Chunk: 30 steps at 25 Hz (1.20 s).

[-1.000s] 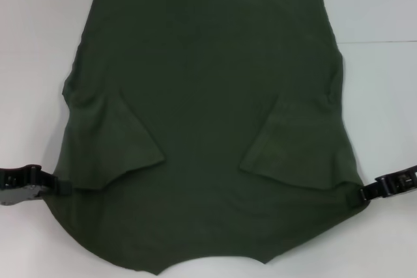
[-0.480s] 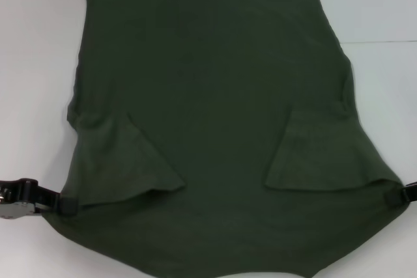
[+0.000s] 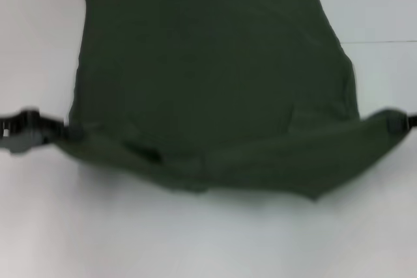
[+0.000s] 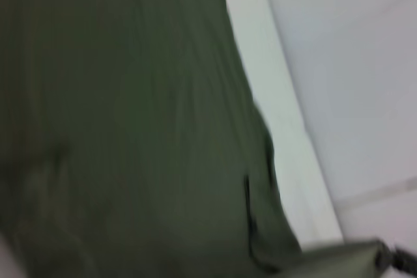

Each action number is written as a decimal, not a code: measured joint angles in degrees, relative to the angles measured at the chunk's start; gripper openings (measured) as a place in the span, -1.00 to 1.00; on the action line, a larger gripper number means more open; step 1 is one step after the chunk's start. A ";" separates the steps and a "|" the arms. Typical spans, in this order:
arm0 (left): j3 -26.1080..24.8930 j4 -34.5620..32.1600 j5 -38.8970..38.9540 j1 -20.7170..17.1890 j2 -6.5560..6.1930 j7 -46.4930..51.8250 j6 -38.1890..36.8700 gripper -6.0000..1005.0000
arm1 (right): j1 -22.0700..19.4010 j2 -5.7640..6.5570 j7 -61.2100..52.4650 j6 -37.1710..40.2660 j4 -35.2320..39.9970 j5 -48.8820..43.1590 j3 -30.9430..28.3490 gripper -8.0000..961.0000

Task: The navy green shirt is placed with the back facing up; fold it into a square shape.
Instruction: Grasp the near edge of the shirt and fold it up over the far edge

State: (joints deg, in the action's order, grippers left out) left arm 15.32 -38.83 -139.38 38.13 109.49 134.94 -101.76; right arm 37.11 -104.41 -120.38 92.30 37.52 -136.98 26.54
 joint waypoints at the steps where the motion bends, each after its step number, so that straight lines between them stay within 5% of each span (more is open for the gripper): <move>1: -0.01 0.24 1.06 0.50 -0.11 0.43 1.80 -0.93 | 0.57 -0.06 -0.14 -0.95 -0.10 0.03 -0.67 -0.81; 9: 0.41 5.71 10.80 4.48 0.53 -1.29 20.68 -0.89 | 5.07 -2.31 -0.55 -14.10 -1.38 2.82 -1.31 -0.81; 18: 0.50 13.46 19.77 8.20 4.68 -13.35 41.75 -0.85 | 9.05 -7.12 3.59 -36.93 -5.46 7.74 -0.49 -0.81; 20: 0.56 13.61 21.02 8.65 5.88 -15.83 45.10 -0.84 | 10.22 -9.13 7.79 -44.56 -7.04 11.15 -0.47 -0.81; 24: 0.67 14.03 23.27 9.60 7.89 -21.32 51.36 -0.82 | 11.49 -10.20 13.00 -50.12 -9.52 15.65 -0.38 -0.81; 30: 0.67 19.15 28.54 11.21 8.66 -32.52 59.63 -0.79 | 14.13 -12.28 23.77 -62.59 -14.60 22.98 0.18 -0.81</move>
State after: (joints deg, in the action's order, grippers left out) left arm 15.99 -19.67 -110.84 49.34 118.15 102.42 -42.12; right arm 51.23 -116.69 -96.62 29.71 22.92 -114.00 26.72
